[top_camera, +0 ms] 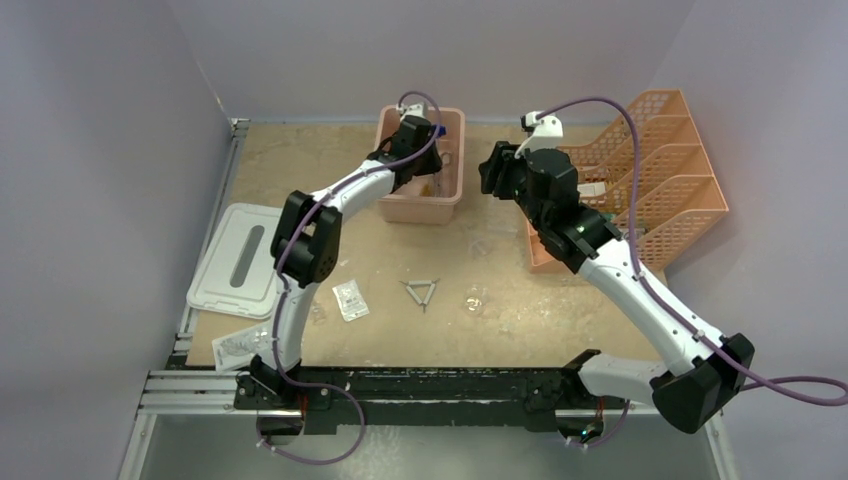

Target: Organize the chemistry lab equipment

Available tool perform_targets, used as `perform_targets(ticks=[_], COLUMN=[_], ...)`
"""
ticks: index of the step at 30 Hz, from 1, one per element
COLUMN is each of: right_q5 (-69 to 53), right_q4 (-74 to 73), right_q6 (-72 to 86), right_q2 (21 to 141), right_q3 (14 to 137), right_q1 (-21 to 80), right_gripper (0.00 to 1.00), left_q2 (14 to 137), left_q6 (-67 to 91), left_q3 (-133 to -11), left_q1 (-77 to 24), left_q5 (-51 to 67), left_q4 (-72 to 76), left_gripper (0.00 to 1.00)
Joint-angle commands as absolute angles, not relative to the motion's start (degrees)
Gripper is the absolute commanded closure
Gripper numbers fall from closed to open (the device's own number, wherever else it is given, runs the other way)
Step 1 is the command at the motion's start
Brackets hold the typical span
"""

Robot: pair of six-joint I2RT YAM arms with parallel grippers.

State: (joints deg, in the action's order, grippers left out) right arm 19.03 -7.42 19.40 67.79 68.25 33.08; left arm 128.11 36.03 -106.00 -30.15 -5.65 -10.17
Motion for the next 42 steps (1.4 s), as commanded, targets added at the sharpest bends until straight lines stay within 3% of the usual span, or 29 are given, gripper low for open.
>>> perform_targets(ticks=[1,11,24,34,42], right_q5=[20.5,20.48,20.22,19.95,18.6], right_q4=[-4.94,-4.42,-4.2,-5.2,-7.31], right_q6=[17.75,17.49,17.64,18.84,20.52], right_q2=[68.09,70.06,71.88,71.72,72.7], right_q3=[70.11,70.63,71.88,72.2,72.68], right_q1=[33.1,32.74,32.44,32.44,32.47], right_gripper=[0.44,0.44,0.44,0.44,0.42], left_q2=[130.72,132.81,132.03,122.77,107.05], left_q6=[34.54,32.51,30.24,29.11,29.05], left_q3=[-110.55,-111.45,-114.83,-115.05,-102.54], left_q1=[-31.02,-31.6,-31.6,-31.48,-28.89], left_q5=[-8.13,-7.93,-6.5,-8.11,-12.6], left_q4=[-10.62,-12.12,-14.88,-20.04,-24.05], left_gripper=[0.87,0.82,0.62,0.57,0.41])
